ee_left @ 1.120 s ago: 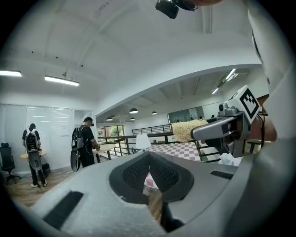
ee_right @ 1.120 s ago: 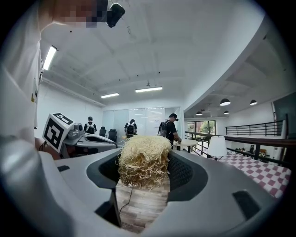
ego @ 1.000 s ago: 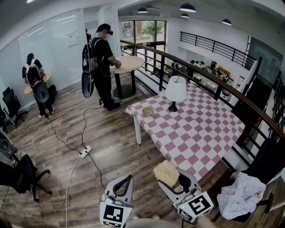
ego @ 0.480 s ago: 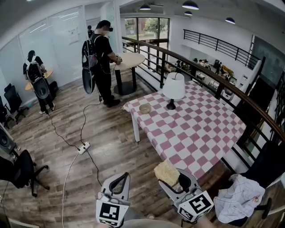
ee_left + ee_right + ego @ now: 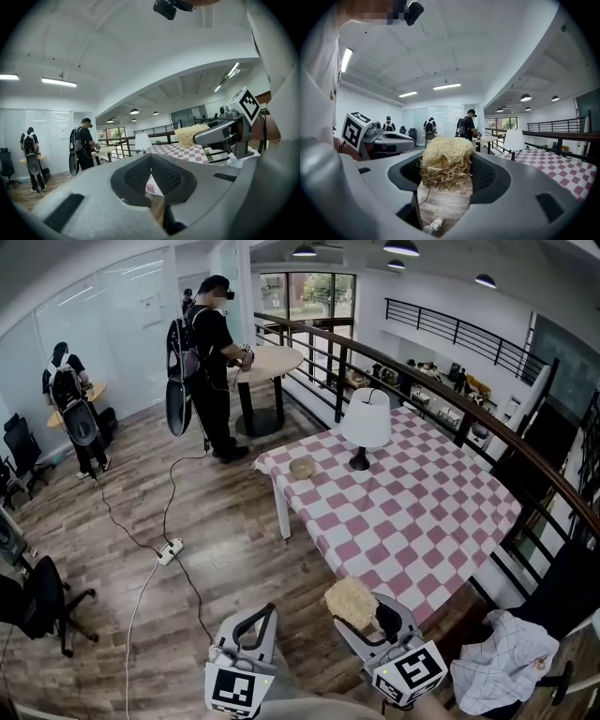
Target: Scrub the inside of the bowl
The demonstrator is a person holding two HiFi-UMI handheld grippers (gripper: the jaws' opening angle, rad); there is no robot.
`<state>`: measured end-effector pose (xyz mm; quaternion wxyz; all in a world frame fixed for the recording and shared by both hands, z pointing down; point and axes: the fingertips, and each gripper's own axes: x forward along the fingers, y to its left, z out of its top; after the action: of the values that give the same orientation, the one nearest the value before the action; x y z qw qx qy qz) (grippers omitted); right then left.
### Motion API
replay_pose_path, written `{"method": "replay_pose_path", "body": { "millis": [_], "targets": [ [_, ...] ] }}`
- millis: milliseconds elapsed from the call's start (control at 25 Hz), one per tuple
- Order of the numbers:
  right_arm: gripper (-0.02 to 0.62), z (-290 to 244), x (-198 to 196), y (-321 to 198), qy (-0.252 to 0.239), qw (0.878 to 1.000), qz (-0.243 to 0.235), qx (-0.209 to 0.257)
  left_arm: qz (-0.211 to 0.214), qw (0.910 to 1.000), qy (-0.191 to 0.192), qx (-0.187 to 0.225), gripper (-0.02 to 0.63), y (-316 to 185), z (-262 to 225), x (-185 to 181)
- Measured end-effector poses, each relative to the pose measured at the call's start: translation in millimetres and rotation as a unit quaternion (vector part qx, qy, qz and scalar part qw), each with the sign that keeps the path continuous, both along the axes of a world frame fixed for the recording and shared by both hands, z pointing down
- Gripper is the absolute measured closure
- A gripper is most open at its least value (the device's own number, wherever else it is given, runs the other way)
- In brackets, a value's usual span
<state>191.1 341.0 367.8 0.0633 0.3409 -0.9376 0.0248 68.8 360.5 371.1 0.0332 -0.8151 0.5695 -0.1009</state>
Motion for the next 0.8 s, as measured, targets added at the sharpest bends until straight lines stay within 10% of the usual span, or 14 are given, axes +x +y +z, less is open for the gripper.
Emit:
{"method": "replay_pose_path", "body": {
  "millis": [800],
  "targets": [
    [0.327, 21, -90, -183, 0.026, 0.997, 0.067, -0.023, 0.053, 0.9982, -0.029, 0.000, 0.591, -193, 20, -98]
  ]
}}
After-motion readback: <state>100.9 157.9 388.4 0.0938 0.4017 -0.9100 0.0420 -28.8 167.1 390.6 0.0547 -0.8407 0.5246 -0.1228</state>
